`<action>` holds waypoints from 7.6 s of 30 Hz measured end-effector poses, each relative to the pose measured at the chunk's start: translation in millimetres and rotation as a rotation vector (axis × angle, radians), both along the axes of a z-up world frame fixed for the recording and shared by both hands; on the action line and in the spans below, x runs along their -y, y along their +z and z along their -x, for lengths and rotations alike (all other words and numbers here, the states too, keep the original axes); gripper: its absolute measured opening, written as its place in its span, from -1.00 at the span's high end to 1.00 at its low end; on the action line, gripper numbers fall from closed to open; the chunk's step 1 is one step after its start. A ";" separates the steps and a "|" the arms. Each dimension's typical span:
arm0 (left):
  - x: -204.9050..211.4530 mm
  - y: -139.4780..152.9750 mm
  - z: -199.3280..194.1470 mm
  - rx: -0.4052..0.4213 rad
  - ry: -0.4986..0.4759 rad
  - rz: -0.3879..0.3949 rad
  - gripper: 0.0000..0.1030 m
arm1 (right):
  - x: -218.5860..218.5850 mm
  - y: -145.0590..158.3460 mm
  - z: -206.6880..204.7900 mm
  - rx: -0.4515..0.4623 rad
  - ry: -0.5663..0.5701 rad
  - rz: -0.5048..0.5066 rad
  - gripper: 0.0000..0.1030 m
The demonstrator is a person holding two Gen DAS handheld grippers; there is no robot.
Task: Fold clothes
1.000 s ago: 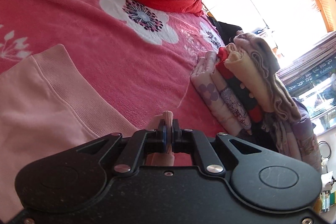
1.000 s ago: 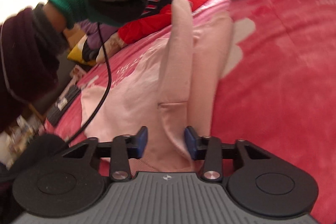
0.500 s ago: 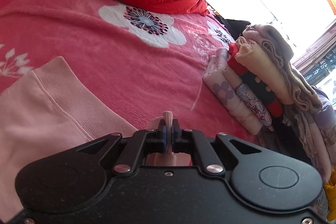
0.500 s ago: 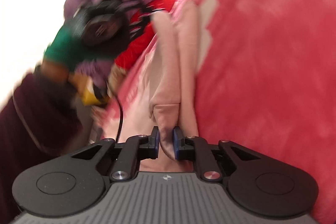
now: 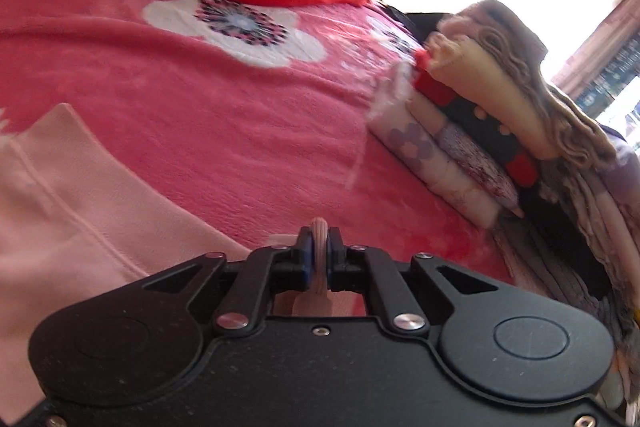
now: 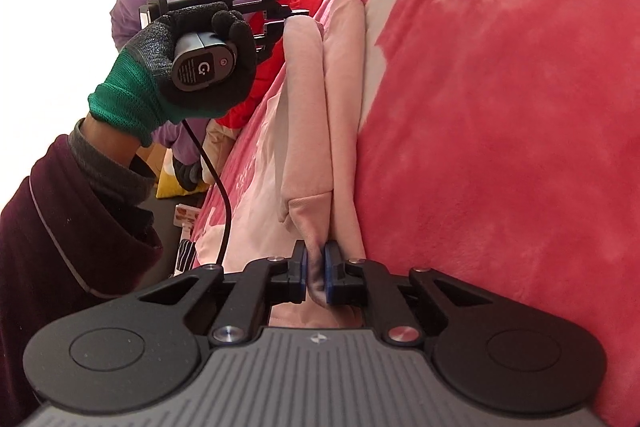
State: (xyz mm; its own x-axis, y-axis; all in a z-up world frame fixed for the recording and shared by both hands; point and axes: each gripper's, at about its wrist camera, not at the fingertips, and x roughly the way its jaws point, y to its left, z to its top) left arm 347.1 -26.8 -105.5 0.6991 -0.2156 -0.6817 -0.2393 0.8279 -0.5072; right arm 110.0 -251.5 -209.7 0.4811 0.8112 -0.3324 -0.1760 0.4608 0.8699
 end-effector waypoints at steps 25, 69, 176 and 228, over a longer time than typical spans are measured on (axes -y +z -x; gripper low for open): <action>11.8 27.8 48.1 0.178 -0.324 -0.230 0.70 | 5.7 -1.7 8.3 -0.020 -0.033 -0.014 0.81; 81.8 -25.6 13.7 0.142 -0.606 -0.665 0.70 | -51.7 44.7 41.5 0.412 0.100 0.541 0.32; -178.2 13.0 304.1 0.210 -0.230 -0.189 0.09 | -77.9 54.2 45.6 0.398 0.125 0.799 0.82; 9.8 18.0 250.6 0.471 -0.446 -0.413 0.89 | 23.5 30.9 20.1 0.082 -0.191 -0.199 0.01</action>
